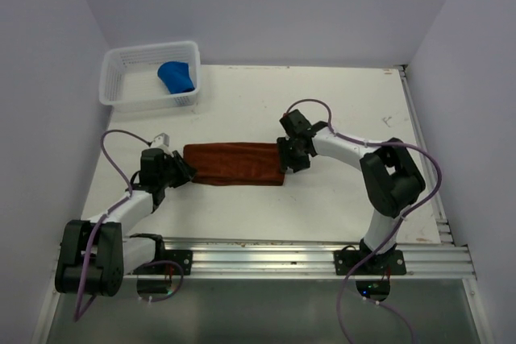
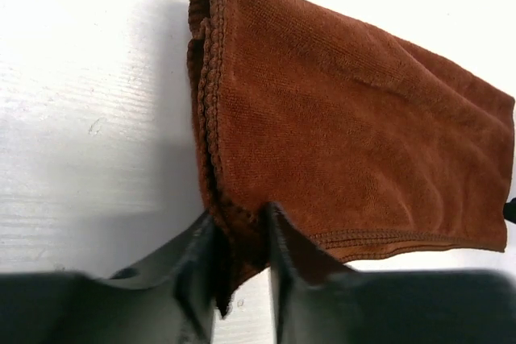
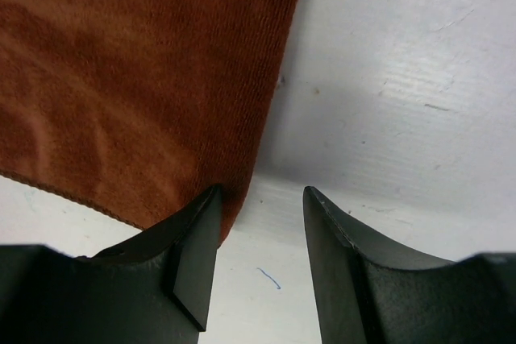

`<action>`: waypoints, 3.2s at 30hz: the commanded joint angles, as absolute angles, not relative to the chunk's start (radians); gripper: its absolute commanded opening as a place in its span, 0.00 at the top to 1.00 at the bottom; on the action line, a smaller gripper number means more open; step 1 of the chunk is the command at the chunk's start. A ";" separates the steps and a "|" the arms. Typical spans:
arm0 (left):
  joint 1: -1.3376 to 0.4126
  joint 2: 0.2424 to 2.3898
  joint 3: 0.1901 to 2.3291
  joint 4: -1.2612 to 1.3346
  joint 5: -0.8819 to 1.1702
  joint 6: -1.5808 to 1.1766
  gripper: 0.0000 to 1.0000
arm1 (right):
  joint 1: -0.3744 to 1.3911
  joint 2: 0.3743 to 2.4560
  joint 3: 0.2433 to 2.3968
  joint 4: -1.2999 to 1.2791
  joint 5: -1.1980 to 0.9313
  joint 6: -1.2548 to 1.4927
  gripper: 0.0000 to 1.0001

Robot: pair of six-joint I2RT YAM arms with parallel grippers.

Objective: Roll the towels
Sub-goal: Fold the towel, then roll the towel

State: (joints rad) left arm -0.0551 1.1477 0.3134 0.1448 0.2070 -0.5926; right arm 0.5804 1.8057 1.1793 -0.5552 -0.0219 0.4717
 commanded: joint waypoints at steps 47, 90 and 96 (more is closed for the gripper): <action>-0.064 0.899 0.167 0.009 0.117 -0.723 1.00 | 0.699 1.720 0.943 -0.371 0.037 0.660 0.87; -0.661 2.006 1.436 0.005 0.313 -0.795 0.28 | 0.698 1.342 0.494 -0.012 0.298 0.618 1.00; -0.732 2.063 1.494 -0.089 0.238 -0.739 0.32 | 0.698 1.351 0.477 -0.006 0.327 0.650 1.00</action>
State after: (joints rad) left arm -0.7044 2.0563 1.4387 -0.0593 0.2745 -0.7811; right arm 0.7002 1.3346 0.5045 -0.0212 0.2626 0.6205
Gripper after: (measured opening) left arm 0.689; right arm 0.051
